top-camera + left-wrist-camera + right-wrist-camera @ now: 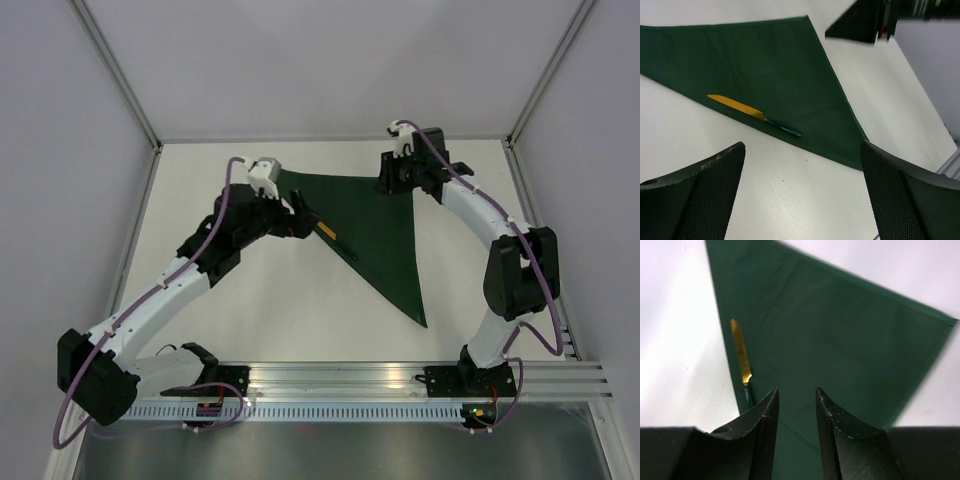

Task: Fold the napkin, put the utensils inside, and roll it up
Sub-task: Fold the napkin at the center of the board.

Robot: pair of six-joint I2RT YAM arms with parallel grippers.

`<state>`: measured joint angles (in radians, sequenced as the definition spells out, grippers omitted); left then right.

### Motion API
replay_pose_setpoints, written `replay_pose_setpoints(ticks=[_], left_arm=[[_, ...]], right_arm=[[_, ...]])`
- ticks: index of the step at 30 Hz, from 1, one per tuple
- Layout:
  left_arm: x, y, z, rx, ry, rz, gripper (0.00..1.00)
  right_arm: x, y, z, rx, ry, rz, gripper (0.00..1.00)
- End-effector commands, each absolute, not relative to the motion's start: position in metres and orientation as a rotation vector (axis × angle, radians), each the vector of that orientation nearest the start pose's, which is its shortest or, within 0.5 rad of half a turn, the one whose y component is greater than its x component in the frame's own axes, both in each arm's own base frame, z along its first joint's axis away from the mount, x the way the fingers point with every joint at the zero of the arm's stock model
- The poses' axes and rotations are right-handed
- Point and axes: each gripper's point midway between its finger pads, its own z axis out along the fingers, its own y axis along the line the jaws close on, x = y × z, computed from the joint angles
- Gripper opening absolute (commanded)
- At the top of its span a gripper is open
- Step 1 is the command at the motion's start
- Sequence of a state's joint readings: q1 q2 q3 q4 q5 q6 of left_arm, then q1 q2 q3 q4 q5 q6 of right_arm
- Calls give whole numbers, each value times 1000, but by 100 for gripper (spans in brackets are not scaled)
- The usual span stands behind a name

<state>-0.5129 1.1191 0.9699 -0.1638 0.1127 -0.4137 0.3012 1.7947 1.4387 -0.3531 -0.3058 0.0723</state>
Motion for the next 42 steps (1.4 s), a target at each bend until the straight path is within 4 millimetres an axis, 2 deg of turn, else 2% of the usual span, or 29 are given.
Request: replay_pose_setpoints(ticks=[1,2,4,5,6,7,8,10,13,14,16,17,19,22,28,29,34,42], left_arm=[[311,-256,246,341,1878,-663,99],[301,-277,227,419,1903,-655,97],[294,-302,218,501,1886,-650,96],[277,-325,214,604,1861,-653,95],[274,-339,199,652,1868,-630,94],[266,-352,196,703,1857,-632,92],[248,-371,191,798,1828,-639,90],[238,-392,168,880,1833,-604,88],[206,-428,150,1038,1794,-601,85],[199,-434,145,1068,1785,-600,84],[187,-445,133,1124,1775,-589,81],[174,-454,131,1148,1757,-606,80],[158,-463,120,1187,1746,-617,79],[147,-472,114,1225,1698,-594,76],[135,-490,98,1265,1636,-556,73],[136,-490,92,1265,1636,-532,72],[136,-502,84,1254,1602,-502,71],[140,-514,77,1237,1559,-447,68]], right_arm=[[445,159,208,-283,2206,581,41],[447,140,210,-235,2215,565,41],[445,118,221,-183,2202,551,41],[443,111,219,-165,2206,545,41],[441,105,224,-150,2197,536,41],[441,95,222,-124,2206,519,41],[439,92,220,-112,2213,517,41],[439,80,218,-78,2215,509,41],[436,73,209,-63,2233,505,41],[438,60,207,-31,2235,490,41],[439,52,204,-10,2242,480,40],[440,50,202,-6,2243,479,40],[443,46,200,5,2242,476,40],[445,46,196,6,2248,479,40],[444,46,191,10,2257,481,40],[444,46,191,10,2255,479,40],[444,45,191,10,2253,480,40],[443,47,192,11,2249,489,40]])
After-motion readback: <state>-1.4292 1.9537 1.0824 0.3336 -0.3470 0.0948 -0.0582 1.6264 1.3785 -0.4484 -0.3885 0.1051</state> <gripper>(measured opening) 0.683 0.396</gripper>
